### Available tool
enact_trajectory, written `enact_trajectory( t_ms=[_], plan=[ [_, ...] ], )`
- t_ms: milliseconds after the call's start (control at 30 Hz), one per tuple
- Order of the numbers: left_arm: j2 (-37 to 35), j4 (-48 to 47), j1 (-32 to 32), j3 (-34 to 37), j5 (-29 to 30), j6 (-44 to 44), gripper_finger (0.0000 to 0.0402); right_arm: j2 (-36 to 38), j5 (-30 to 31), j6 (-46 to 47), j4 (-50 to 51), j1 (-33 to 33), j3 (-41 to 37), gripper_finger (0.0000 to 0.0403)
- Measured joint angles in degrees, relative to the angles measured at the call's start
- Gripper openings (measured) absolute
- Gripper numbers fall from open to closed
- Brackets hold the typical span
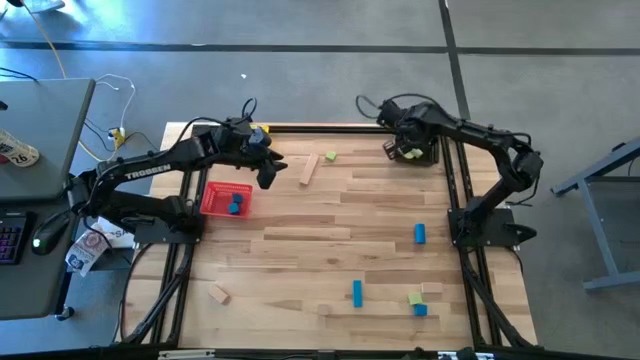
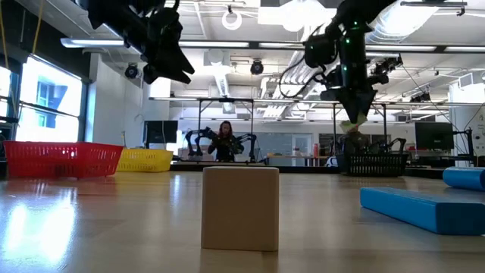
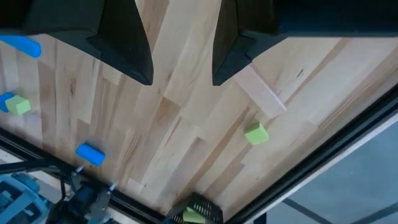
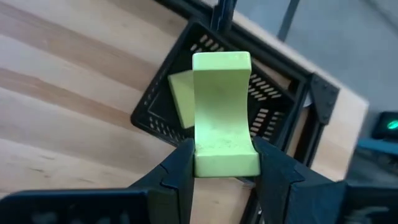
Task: Sort & place blocks by color
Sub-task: Put the green arch block into the black bin, then put the brown block into the yellow bin
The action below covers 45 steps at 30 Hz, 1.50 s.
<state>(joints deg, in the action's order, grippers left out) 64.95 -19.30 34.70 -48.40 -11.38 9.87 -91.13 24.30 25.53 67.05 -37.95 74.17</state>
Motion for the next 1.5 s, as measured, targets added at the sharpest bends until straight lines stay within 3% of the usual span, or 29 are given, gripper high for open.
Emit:
enact_trajectory(
  t_ms=[500, 967, 1200, 1500],
  plan=[
    [6.5, 3.4, 0.0, 0.0, -0.1, 0.5, 0.0151, -1.9, -17.4, -10.8, -0.4, -11.7, 0.0, 0.0106],
    [7.7, 7.0, 0.2, 0.0, 0.1, 0.9, 0.0151, -9.0, -16.3, -13.5, -6.2, -12.6, 0.0, 0.0108],
    [7.6, 9.5, 0.2, 0.0, 0.2, 0.0, 0.0153, -10.2, -14.1, -15.5, -6.3, -12.7, 0.0, 0.0158],
    [7.6, 10.0, 0.2, 0.0, 0.2, -2.7, 0.0197, -10.1, -13.1, -17.0, -5.5, -12.6, 0.0, 0.0170]
  ],
)
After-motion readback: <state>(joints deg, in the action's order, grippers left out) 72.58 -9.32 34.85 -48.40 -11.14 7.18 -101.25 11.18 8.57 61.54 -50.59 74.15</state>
